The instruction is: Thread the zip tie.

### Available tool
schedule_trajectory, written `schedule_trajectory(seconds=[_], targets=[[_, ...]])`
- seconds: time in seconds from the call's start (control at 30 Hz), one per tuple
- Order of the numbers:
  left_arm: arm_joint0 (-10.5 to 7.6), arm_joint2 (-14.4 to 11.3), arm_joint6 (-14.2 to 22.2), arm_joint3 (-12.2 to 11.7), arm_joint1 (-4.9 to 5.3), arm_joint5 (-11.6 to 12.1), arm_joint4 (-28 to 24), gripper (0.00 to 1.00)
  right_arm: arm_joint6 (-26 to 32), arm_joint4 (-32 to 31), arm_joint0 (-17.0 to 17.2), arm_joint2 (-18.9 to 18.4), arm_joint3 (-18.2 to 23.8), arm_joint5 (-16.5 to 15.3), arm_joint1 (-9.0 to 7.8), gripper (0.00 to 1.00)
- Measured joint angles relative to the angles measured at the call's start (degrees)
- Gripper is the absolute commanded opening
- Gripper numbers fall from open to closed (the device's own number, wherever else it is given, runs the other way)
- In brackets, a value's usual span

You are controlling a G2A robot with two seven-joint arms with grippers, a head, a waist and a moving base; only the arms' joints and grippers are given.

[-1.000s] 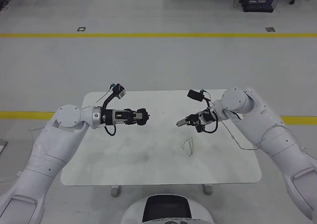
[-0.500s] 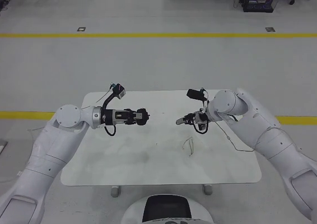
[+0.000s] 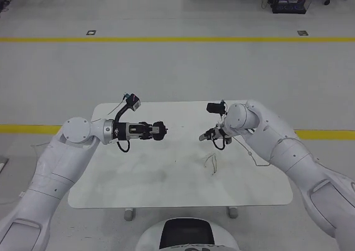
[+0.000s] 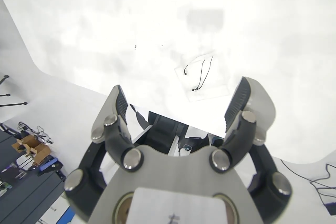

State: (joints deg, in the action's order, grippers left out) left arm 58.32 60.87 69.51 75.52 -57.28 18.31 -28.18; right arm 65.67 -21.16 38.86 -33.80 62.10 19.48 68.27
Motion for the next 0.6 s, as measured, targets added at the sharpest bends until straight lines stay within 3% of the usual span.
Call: schedule_trajectory(seconds=[0.4, 0.6], targets=[[0.0, 0.0, 0.0, 0.0, 0.0, 0.0, 0.0, 0.0, -2.3, -0.8, 0.7, -0.5, -0.3, 0.0, 0.09, 1.0], [0.0, 0.0, 0.0, 0.0, 0.0, 0.0, 0.0, 0.0, -2.0, -4.5, 0.0, -1.5, -3.4, 0.0, 1.8, 1.0]])
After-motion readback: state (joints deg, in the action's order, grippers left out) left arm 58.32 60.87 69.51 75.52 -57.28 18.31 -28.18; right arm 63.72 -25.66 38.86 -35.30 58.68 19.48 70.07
